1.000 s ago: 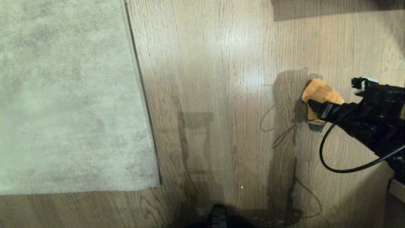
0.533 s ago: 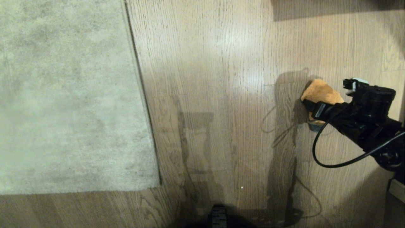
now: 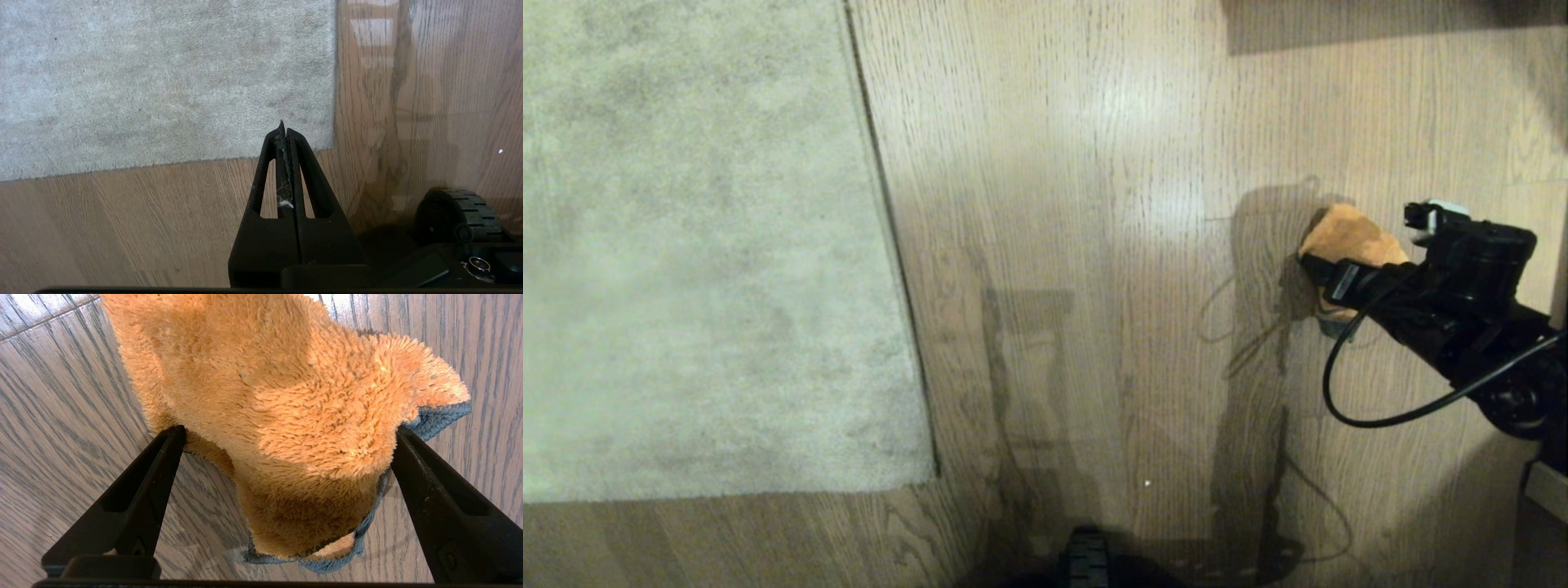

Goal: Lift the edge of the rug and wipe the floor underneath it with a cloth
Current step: Pick up the rag

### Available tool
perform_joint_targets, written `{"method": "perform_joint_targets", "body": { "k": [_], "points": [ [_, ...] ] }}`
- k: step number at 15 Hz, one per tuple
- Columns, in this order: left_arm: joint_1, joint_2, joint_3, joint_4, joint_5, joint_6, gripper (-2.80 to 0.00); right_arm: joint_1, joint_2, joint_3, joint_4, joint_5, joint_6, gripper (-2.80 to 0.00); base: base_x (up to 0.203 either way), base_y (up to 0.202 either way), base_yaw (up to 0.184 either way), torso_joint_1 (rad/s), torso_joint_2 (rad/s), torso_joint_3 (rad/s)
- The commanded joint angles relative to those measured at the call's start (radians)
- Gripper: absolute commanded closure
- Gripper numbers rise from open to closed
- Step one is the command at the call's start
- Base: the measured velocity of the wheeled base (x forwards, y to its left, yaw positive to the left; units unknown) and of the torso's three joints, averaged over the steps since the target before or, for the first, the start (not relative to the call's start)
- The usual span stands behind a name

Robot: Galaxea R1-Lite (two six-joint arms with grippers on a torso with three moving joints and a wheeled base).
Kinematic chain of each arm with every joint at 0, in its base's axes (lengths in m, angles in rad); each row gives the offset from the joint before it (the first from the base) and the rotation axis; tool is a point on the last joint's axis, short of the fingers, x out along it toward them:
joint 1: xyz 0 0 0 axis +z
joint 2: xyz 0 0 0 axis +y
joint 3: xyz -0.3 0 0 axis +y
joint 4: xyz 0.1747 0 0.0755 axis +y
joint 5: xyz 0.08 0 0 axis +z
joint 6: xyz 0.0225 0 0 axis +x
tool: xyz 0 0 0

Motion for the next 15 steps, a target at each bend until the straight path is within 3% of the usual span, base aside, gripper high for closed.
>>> {"method": "perform_joint_targets", "body": {
  "k": [1, 15],
  "points": [
    [0.001, 0.0, 0.0, 0.0, 0.0, -0.001, 0.0, 0.001, -0.007, 0.003, -0.005, -0.001, 0.001, -2.8, 0.0, 0.0, 0.0, 0.0, 0.0, 0.0],
    [0.001, 0.0, 0.0, 0.0, 0.0, 0.001, 0.0, -0.006, -0.011, 0.008, -0.006, -0.003, -0.003, -2.8, 0.0, 0.0, 0.0, 0.0, 0.0, 0.0]
  ]
}}
